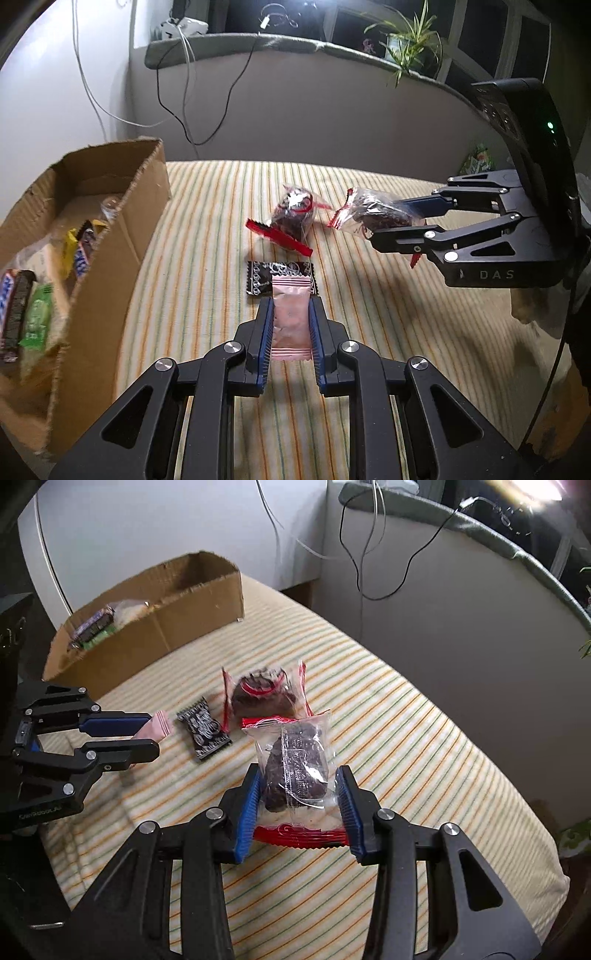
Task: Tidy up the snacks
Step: 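Carry the pink wrapper and chocolate cake over the box with both tools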
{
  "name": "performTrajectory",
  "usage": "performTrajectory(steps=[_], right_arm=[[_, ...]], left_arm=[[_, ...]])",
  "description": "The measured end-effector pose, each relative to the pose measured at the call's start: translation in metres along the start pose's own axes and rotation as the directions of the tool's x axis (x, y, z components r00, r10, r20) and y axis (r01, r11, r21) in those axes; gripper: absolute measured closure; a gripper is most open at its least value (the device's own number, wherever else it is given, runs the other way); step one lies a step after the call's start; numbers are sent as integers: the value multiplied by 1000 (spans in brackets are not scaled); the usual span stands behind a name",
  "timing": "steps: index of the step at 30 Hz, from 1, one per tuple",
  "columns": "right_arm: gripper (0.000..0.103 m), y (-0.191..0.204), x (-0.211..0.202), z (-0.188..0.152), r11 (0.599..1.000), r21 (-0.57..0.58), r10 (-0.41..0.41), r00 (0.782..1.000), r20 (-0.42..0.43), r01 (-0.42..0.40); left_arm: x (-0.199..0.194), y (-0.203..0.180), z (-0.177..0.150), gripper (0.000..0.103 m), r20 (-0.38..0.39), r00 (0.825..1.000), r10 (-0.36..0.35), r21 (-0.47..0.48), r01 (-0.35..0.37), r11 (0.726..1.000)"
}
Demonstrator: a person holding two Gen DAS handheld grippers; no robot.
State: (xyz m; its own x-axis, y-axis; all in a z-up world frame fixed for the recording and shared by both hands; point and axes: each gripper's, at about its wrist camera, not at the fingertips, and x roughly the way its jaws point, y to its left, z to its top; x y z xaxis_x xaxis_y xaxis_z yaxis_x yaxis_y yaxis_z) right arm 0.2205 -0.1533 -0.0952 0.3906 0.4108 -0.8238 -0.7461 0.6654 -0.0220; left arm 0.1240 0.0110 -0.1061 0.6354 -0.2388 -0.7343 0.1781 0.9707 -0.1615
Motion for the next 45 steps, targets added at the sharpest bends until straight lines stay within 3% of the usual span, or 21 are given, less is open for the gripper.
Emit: performTrajectory(steps=[9,19,45], right_arm=[[61,23,-31,12,1000,10,-26,997,77,25],[61,63,-46,44,1000,-18,2,990,141,0],[61,118,-5,120,997,-48,63,983,171,-55]], left_arm=[[-38,9,-3,86,70,998,10,-19,-9,1000],[-75,32,-3,86,149,987,68,-49,-61,997],[-111,113,4,86,223,954,200,-146,-170,975]])
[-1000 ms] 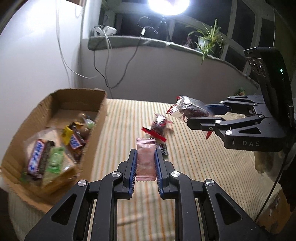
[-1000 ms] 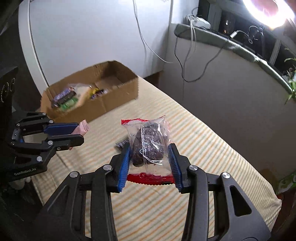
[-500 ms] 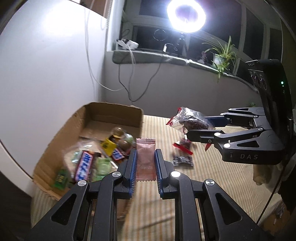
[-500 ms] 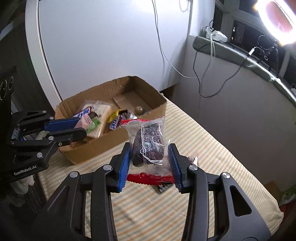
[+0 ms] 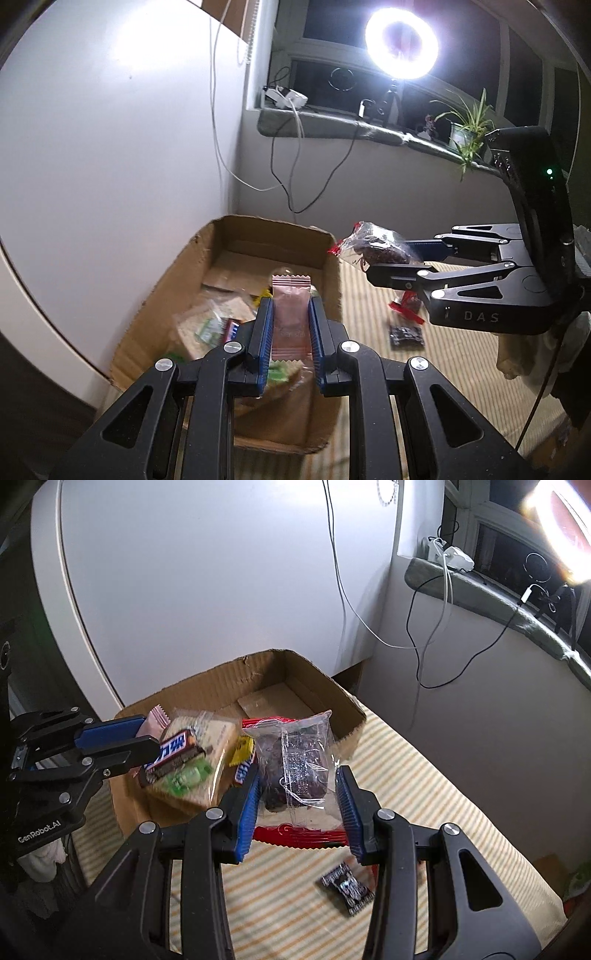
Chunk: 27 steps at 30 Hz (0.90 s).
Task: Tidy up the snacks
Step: 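Carry the pink wrapper and chocolate cake over the box with both tools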
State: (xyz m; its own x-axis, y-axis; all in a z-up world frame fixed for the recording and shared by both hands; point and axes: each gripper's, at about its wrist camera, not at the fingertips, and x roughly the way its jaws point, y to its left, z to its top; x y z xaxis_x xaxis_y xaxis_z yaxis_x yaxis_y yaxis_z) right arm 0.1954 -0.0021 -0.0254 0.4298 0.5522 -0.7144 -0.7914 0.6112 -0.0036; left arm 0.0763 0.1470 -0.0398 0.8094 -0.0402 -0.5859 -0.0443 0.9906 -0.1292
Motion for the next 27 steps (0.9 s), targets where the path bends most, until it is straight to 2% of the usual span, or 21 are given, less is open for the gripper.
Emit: performTrajectory(steps=[12,27], right_arm=[[61,9,31,21,1000,-8,26,1000,-10,-26],[61,7,58,28,999,0,38,999,-36,-38]], left_arm=[[13,20,10,86,6,1000,27,-18,-27,999],[31,29,15,86,-13,999,49,-28,-50,998]])
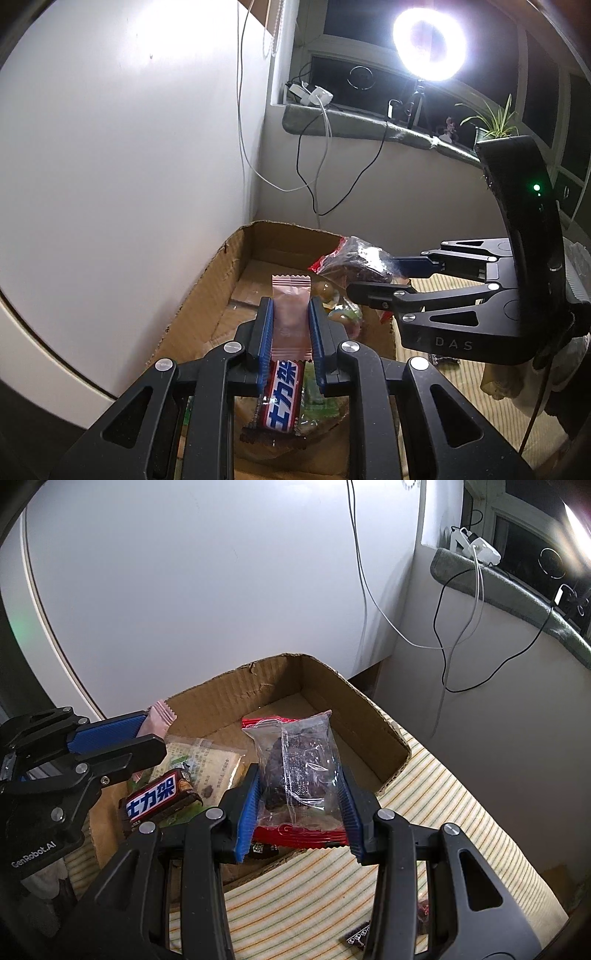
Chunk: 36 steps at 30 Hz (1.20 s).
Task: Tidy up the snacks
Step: 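Carry the pink wrapper and chocolate cake over the box with both tools, then open both tools to drop the pink wrapper and cake into the box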
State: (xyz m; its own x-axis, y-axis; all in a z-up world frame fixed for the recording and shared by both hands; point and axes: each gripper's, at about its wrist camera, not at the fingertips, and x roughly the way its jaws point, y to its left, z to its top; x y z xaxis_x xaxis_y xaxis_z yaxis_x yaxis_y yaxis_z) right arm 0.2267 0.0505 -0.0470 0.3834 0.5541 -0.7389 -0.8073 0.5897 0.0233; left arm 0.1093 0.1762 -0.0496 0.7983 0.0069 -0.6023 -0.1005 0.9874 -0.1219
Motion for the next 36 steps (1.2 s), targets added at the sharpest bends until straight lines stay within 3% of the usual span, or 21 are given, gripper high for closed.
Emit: performTrajectory(steps=[17,18,19,21,23,25,34,36], right_arm=[[60,-5,13,-1,999,10,31,999,-22,-31],[56,-4,14,-1,999,11,31,999,-24,-31],[52,-4,14,-2,1000,11,21,999,-24,-20],[34,-4,12,-1,1000,6,10,1000,-13,-9],[32,-3,8,-1,1000,0,-4,1000,3,4],[32,-3,7,0,1000,-4,-13,1000,4,13],[30,-1,5,0,999,-13,-35,999,-3,35],[18,-1,1,-1,999,-12,-39,999,5,39]], left_arm=[[2,3,1,84,5,1000,17,-3,-17,1000],[2,3,1,84,5,1000,24,-5,-24,1000],[3,3,1,81,1,1000,27,-6,-27,1000],[3,4,0,74,-1,1000,28,-6,-28,1000],[2,4,0,67,0,1000,30,-9,-30,1000],[2,5,0,52,3,999,36,-16,-36,999],[-4,10,0,42,12,998,64,-32,-63,997],[-5,10,0,38,10,998,67,-33,-66,997]])
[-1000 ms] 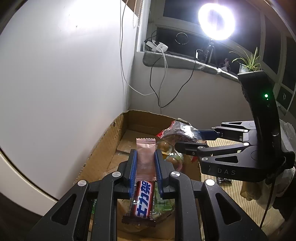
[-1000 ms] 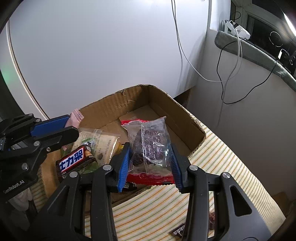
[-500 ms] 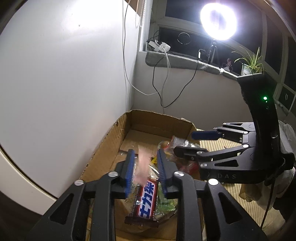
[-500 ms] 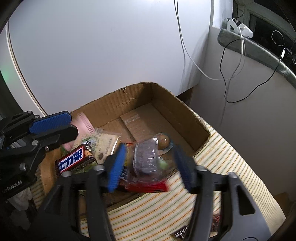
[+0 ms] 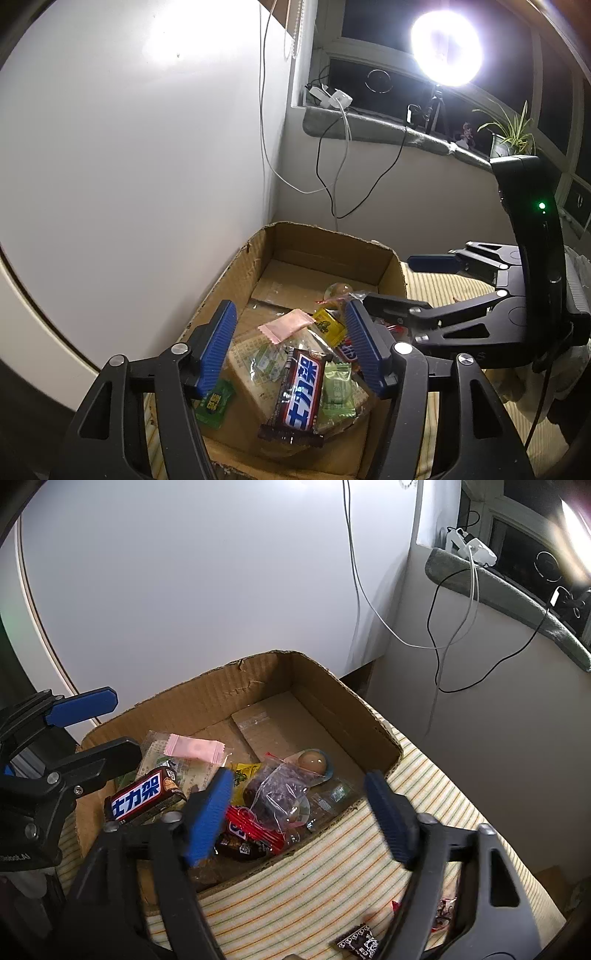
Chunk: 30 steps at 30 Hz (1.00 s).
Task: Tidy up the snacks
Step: 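Open both tools to drop the pink wrapper and cake into the box, then move both open tools back to the last loose snacks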
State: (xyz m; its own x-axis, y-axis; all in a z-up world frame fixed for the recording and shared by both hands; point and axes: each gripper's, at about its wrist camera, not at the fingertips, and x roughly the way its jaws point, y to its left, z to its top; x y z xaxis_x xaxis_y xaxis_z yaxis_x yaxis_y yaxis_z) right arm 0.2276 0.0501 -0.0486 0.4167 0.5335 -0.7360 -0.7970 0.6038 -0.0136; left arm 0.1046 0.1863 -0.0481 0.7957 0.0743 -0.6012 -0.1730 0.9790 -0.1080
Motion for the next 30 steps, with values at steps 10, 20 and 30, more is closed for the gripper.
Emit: performTrajectory(steps=[10,20,30], right_arm=[[17,-1,-25,-7,999,-1,-34,999,34,34],[17,-28,-63,-31,996,48,-71,996,57,69],[17,-80,-91,-69,984,109,-147,988,48,141]], left_arm=[[-15,-11,-3,26,8,1000,27,7,-27,1000],[-29,-28,-10,26,23,1000,7,8,-7,1000],[-27,-69,-22,26,9,998,-56,54,55,997]])
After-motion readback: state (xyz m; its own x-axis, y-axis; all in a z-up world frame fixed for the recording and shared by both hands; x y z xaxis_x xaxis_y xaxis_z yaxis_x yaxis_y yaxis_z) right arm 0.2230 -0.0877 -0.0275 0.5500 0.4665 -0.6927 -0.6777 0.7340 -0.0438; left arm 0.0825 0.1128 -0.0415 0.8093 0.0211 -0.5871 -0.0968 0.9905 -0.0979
